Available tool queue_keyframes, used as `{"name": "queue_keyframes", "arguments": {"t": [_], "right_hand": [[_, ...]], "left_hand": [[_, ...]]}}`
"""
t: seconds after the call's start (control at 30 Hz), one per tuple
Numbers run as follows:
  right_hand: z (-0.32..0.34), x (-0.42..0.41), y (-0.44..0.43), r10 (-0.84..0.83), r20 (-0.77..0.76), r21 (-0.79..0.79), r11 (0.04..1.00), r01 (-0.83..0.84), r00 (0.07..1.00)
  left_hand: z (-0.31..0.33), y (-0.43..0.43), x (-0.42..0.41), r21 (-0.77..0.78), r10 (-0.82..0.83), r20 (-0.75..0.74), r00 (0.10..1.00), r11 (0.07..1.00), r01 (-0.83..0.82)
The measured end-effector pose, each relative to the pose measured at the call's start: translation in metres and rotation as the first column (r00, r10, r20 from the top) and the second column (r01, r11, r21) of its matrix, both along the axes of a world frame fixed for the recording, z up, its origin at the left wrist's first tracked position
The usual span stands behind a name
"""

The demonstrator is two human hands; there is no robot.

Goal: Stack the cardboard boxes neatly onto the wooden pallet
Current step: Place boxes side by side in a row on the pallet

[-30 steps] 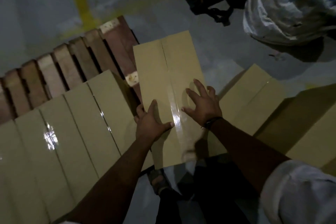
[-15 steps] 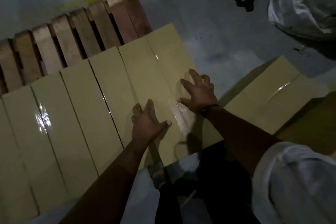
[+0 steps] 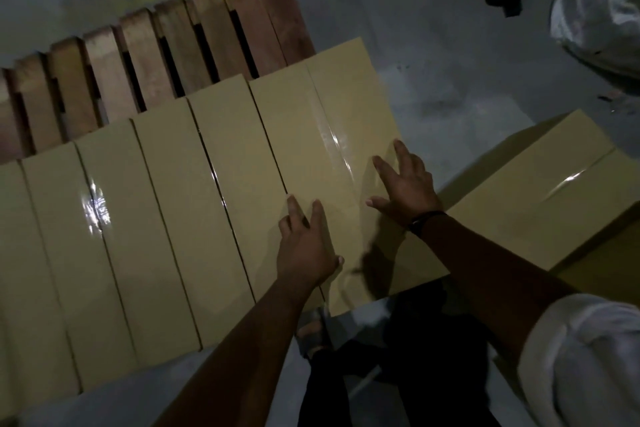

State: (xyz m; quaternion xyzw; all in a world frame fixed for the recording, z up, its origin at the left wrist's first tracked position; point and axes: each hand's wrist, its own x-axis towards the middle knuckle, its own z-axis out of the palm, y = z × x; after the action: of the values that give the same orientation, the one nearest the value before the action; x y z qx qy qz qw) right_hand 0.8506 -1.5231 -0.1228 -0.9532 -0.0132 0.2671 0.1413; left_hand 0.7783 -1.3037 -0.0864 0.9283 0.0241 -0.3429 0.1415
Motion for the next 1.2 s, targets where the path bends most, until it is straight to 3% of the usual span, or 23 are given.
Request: {"name": "queue_keyframes", "arguments": {"t": [0.47,0.57,0.73,1.2], "right_hand": [[0.008,-0.087,-0.006,0.072,-0.075,-0.095,0.992,-0.079,0.995],[0.006,-0.123,-0.014,0.133,-0.017,-0.115,0.984,-0.134,0.991],[0.004,-0.165,-0.029,0.194,-0.05,-0.163,0.966,-0.2,0.98],[0.006,-0.156,-0.013,0.149,-0.014,-0.215,0.965,-0.148,0.989]], "left_hand": [[0.006,0.001,-0.072,0.048,-0.17,-0.021,0.985,0.984,0.17],[0.008,-0.002,-0.095,0.073,-0.206,-0.004,0.979,0.976,0.206],[0.002,-0.004,-0.115,0.11,-0.228,0.058,0.972,0.969,0.221],[-0.007,0.008,-0.117,0.186,-0.335,0.152,0.93,0.934,0.306]]}}
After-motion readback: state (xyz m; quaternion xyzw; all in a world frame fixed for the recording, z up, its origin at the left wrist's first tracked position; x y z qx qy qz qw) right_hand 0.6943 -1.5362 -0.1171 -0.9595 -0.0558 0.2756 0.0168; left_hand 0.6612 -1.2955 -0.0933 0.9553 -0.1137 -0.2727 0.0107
